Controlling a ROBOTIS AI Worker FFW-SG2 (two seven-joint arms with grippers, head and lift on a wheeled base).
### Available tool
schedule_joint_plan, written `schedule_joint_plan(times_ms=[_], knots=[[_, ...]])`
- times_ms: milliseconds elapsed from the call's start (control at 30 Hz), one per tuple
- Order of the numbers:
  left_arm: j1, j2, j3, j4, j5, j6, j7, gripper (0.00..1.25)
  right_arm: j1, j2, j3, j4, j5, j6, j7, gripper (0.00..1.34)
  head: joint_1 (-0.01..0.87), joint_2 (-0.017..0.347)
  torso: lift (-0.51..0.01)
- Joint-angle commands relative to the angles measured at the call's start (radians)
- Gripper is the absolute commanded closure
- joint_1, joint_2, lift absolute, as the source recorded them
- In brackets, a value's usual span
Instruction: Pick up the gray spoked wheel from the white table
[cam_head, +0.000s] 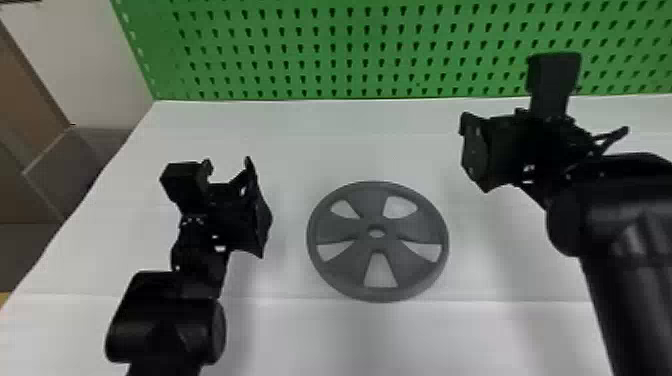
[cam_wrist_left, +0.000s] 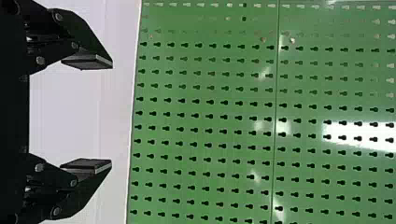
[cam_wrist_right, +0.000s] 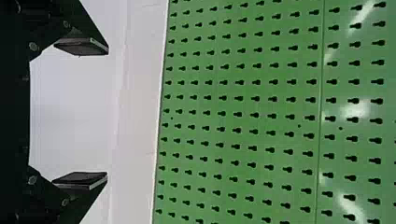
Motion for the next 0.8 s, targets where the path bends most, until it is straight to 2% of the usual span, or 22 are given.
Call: schedule_joint_plan(times_ms=[0,100,200,333,433,567,767], knots=[[-0.001,0.000,0.000,0.000,-0.001,0.000,0.000,0.49,-0.053,0.026,-0.007,-0.004,0.047,0.092,0.000,0.32,0.779,0.101,-0.072],[-0.001,0.000,-0.002,0.000,-0.001,0.002,0.000,0.49,-0.087,0.025,-0.016,0.002,0.030,0.140,-0.006,0.32,0.779,0.101,-0.072],[0.001,0.000,-0.002,0.000,-0.001,0.002,0.000,0.49,-0.125,0.012,-0.028,0.038,-0.012,0.168,-0.008,0.32,0.779,0.101,-0.072],[0.001,0.000,0.000,-0.003,-0.001,0.003,0.000,0.49,-0.191,-0.021,-0.008,0.081,-0.053,0.253,-0.006,0.32,0.779,0.101,-0.072],[0.001,0.000,0.000,-0.003,-0.001,0.008,0.000,0.49,-0.225,-0.021,-0.036,0.127,-0.104,0.289,-0.006,0.32,0.779,0.101,-0.072],[0.001,0.000,0.001,-0.006,-0.004,0.011,0.000,0.49,-0.268,-0.020,-0.043,0.177,-0.111,0.349,-0.006,0.32,0.779,0.101,-0.072],[0.001,0.000,0.001,-0.012,-0.012,0.020,0.000,0.49,-0.355,-0.050,-0.014,0.281,-0.186,0.476,-0.008,0.32,0.779,0.101,-0.072]])
